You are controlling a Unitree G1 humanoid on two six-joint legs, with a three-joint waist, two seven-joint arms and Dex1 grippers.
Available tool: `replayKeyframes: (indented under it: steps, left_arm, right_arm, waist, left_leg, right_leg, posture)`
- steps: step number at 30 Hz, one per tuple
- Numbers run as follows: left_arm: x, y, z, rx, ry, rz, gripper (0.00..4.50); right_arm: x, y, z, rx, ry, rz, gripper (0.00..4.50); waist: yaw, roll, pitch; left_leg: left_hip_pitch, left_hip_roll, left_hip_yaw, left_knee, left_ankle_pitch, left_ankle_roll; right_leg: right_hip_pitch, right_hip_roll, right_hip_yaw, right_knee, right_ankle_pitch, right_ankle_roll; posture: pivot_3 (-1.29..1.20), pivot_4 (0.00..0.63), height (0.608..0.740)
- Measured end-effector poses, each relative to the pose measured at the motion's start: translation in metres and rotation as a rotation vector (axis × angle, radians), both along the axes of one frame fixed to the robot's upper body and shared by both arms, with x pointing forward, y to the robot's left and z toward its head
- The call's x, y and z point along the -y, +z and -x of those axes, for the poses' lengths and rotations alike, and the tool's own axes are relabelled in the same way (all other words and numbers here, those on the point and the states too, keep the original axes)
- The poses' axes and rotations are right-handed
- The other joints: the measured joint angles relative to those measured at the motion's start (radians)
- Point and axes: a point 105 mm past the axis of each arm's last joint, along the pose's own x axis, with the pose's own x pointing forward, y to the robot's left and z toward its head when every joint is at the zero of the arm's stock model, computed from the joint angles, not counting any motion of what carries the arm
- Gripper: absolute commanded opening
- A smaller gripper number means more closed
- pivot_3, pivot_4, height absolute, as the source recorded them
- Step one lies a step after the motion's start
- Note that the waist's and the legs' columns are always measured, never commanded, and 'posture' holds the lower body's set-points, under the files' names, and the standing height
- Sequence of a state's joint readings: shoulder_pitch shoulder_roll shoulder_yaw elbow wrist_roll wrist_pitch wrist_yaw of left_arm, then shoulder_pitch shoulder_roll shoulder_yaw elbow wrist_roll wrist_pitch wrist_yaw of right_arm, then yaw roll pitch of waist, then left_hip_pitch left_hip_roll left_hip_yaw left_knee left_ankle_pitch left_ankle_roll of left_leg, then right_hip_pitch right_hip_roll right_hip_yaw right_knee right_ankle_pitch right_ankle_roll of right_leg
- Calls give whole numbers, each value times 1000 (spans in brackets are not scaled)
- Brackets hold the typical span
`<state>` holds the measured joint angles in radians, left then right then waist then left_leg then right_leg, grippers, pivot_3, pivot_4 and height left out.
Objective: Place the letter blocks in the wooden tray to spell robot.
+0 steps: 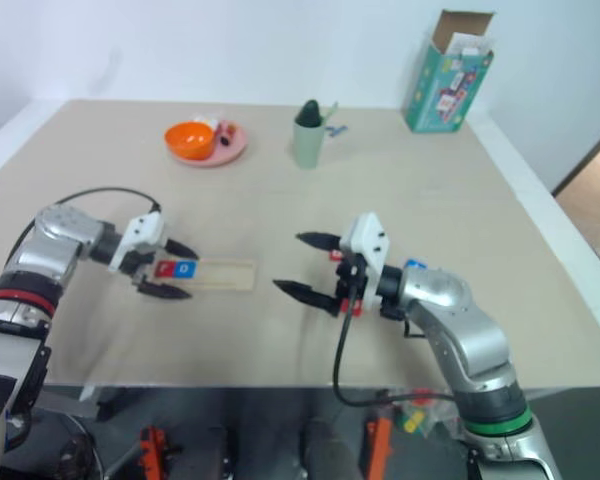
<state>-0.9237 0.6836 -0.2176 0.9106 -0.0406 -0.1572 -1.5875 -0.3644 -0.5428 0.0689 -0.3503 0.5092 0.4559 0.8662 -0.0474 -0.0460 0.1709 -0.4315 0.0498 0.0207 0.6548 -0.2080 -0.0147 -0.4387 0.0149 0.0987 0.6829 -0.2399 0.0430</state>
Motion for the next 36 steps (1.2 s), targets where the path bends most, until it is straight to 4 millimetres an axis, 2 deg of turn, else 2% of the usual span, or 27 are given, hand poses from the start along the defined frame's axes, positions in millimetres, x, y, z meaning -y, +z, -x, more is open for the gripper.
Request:
replayKeyframes:
  steps: [14, 15, 18, 27, 29, 36]
  left_arm:
    - [-1, -6, -6, -15, 22, -6, 4500]
    - [-1, -6, -6, -13, 20, -8, 3984]
    - [-2, -6, -7, -6, 12, -25, 3218]
    - [-1, -7, -8, 6, 0, -37, 3208]
    - [4, -5, -8, 17, -18, -39, 3208]
    - [41, -4, -8, 61, -136, -52, 3208]
  right_arm:
    - [1, -6, 5, -12, -12, 0, 4471]
    - [1, -6, 5, -11, -13, -1, 4500]
    - [2, -6, 5, -10, -17, 2, 4500]
    - [3, -8, 9, -11, -20, 13, 4500]
    - [5, -8, 9, -11, -26, 15, 4500]
    - [5, -8, 9, -9, -26, 15, 4500]
  waist:
    - [0, 0, 0]
    - [0, 0, 0]
    - [0, 0, 0]
    - [0, 0, 0]
    - [0, 0, 0]
    - [3, 0, 0]
  left_leg:
    - [0, 0, 0, 0, 0, 0]
    - [0, 0, -1, 0, 0, 0]
    - [0, 0, -1, 0, 0, 0]
    - [2, 0, -1, 0, 0, 0]
    - [1, 0, -1, 0, 0, 0]
    - [1, -1, -2, 1, 0, 0]
  right_leg:
    - [0, 0, 0, 0, 0, 0]
    - [0, 0, 0, 0, 0, 0]
    - [1, 0, 0, 0, 0, 0]
    - [2, 1, 0, 1, 0, 0]
    - [2, 1, 0, 0, 0, 0]
    - [2, 0, 0, 0, 1, 1]
  posture:
    - [0, 150, 740]
    - [0, 150, 740]
    - [0, 150, 740]
    - [0, 150, 740]
    - [0, 150, 740]
    - [0, 150, 740]
